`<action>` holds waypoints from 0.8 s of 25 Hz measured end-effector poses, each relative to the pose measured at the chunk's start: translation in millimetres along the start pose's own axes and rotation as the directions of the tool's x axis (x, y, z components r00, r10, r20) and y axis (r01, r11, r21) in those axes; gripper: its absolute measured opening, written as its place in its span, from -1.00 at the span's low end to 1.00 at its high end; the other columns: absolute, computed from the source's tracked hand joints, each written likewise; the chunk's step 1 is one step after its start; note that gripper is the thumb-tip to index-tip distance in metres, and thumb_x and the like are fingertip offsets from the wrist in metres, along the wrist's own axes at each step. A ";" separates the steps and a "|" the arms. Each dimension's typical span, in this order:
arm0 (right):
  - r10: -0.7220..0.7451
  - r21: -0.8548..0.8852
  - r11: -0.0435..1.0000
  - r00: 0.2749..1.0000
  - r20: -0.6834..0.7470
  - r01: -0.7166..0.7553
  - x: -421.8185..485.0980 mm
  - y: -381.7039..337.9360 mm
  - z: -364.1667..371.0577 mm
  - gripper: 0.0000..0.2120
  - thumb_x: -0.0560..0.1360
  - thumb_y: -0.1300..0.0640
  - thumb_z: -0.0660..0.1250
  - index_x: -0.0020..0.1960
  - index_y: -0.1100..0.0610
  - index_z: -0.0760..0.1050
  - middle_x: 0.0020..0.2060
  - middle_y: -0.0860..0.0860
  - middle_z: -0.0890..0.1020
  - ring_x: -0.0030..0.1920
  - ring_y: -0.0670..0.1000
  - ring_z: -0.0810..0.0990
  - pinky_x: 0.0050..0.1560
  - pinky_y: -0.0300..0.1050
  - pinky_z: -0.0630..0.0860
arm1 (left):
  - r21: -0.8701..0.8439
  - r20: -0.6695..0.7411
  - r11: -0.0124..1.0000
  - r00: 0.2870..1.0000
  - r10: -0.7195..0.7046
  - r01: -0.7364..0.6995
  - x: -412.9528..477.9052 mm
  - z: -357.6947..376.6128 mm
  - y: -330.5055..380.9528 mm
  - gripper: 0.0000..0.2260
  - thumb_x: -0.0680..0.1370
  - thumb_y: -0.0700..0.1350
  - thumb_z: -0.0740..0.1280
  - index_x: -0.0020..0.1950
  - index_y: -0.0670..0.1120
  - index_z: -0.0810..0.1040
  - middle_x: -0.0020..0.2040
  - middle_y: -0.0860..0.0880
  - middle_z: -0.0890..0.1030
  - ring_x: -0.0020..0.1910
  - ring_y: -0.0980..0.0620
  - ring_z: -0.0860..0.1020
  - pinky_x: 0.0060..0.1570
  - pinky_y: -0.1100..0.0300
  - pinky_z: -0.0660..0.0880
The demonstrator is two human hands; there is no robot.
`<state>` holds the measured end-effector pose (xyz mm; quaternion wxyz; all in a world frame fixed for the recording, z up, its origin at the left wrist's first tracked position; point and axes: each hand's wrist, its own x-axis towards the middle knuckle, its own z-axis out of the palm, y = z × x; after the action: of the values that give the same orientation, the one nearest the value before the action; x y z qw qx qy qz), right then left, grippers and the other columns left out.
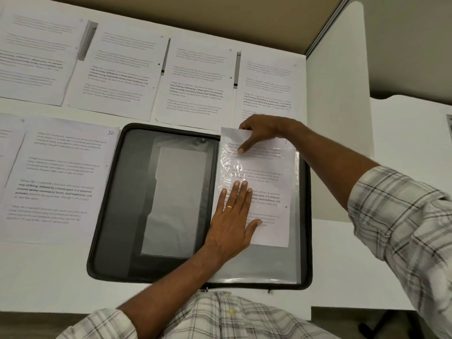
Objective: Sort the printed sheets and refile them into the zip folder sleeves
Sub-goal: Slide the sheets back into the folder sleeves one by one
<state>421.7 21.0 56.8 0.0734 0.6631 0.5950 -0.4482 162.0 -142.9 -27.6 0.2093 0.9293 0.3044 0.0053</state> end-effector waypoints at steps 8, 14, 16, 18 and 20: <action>0.024 0.005 1.000 0.992 0.126 -0.025 1.4 6.7 -0.5 -0.80 0.49 -0.14 0.50 -0.13 -0.02 0.64 -0.14 -0.04 0.72 -0.15 -0.02 0.70 -0.13 -0.20 0.52 | 0.003 0.028 1.000 1.000 0.010 -0.010 2.9 4.0 2.7 -0.27 0.70 0.30 -0.07 0.69 -0.15 -0.12 0.70 -0.14 -0.15 0.67 -0.12 -0.19 0.62 -0.21 -0.03; -0.070 0.160 0.984 0.997 -0.046 0.076 3.5 0.3 3.5 -0.75 0.52 0.00 0.50 0.11 0.13 0.68 -0.05 0.00 0.72 -0.09 -0.07 0.65 -0.02 -0.20 0.52 | 0.005 0.022 1.000 1.000 0.005 -0.005 2.7 5.6 2.7 -0.26 0.70 0.32 -0.06 0.69 -0.15 -0.12 0.70 -0.13 -0.15 0.67 -0.12 -0.18 0.62 -0.23 -0.03; -0.076 0.171 0.982 0.997 -0.035 0.081 4.3 1.1 8.1 -0.82 0.56 0.05 0.46 0.07 0.14 0.69 -0.01 0.07 0.73 -0.09 -0.05 0.65 -0.01 -0.18 0.52 | 0.011 0.025 1.000 1.000 0.009 -0.009 3.2 5.1 2.6 -0.26 0.70 0.32 -0.06 0.69 -0.15 -0.12 0.70 -0.13 -0.16 0.67 -0.12 -0.19 0.61 -0.24 -0.03; -0.076 0.166 0.983 0.997 -0.006 0.076 4.5 1.3 10.6 -0.83 0.60 0.06 0.41 0.00 0.15 0.68 -0.06 0.08 0.71 -0.14 -0.07 0.61 -0.03 -0.20 0.50 | 0.019 0.023 1.000 1.000 0.010 -0.010 3.4 3.3 2.5 -0.26 0.70 0.31 -0.05 0.69 -0.16 -0.11 0.70 -0.14 -0.15 0.67 -0.13 -0.19 0.61 -0.24 -0.04; -0.081 0.152 0.985 0.997 0.016 0.078 5.2 0.7 11.1 -0.70 0.61 -0.02 0.38 -0.02 0.23 0.65 -0.14 0.10 0.68 -0.16 -0.03 0.56 -0.01 -0.13 0.47 | 0.022 0.022 1.000 1.000 0.011 -0.012 3.4 3.2 2.7 -0.26 0.70 0.31 -0.05 0.69 -0.16 -0.12 0.70 -0.14 -0.16 0.67 -0.12 -0.19 0.62 -0.23 -0.06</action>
<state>416.1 17.6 46.4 0.0116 0.6376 0.5843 -0.5019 166.7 -144.1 -29.9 0.2022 0.9333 0.2967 -0.0068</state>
